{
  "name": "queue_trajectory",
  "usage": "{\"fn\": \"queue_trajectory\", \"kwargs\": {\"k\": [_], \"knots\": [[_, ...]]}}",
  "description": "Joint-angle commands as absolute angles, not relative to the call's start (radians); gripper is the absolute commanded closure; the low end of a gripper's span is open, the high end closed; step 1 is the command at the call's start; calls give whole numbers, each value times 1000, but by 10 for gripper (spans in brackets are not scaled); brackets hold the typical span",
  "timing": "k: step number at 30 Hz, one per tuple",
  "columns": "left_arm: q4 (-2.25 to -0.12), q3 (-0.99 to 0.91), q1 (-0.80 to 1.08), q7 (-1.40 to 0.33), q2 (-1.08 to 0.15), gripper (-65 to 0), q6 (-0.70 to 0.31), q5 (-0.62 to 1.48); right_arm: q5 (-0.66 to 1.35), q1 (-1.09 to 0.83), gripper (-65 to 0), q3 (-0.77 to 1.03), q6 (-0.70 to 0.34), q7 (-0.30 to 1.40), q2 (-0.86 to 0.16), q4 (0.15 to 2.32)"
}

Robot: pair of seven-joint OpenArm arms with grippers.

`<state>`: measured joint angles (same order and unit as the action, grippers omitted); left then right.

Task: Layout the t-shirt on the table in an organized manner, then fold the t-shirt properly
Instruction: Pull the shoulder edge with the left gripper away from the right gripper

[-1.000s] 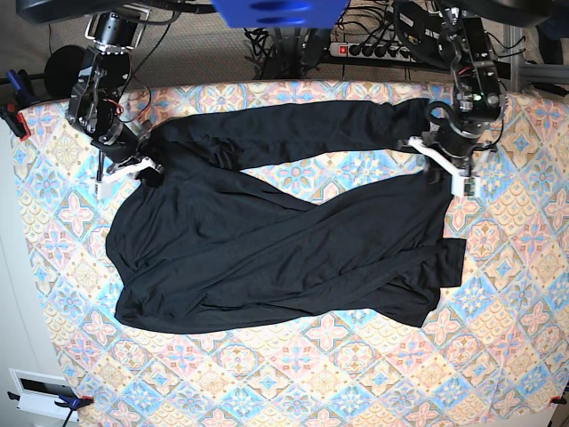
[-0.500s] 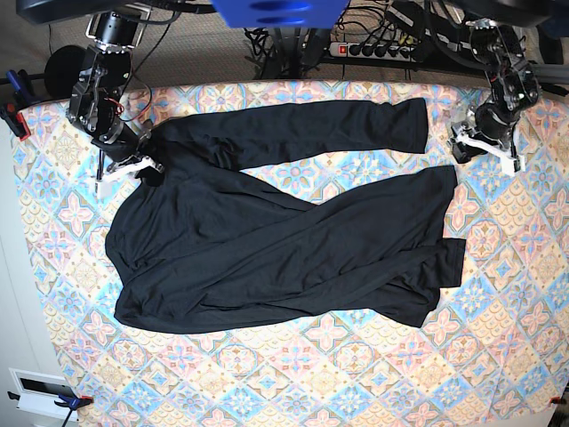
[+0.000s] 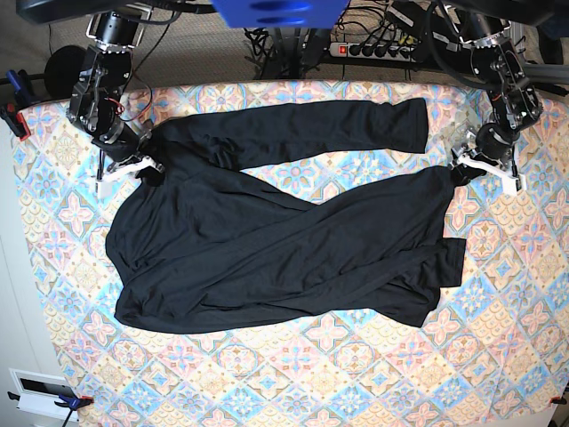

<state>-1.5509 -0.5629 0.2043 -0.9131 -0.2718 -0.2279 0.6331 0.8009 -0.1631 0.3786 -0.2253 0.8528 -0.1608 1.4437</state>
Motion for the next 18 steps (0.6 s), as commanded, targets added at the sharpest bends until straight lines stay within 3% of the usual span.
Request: {"fn": "queue_trajectory", "kwargs": {"k": [1,18], "knots": [[-1566,-568,197,-900,-288,-288,-231,642,777,-170,0,372,-220,903,-160,1445],[-1432,-487,168,-894,-254,-284,-231,650,777,-171,0,372,-220,903,-160,1449]]}}
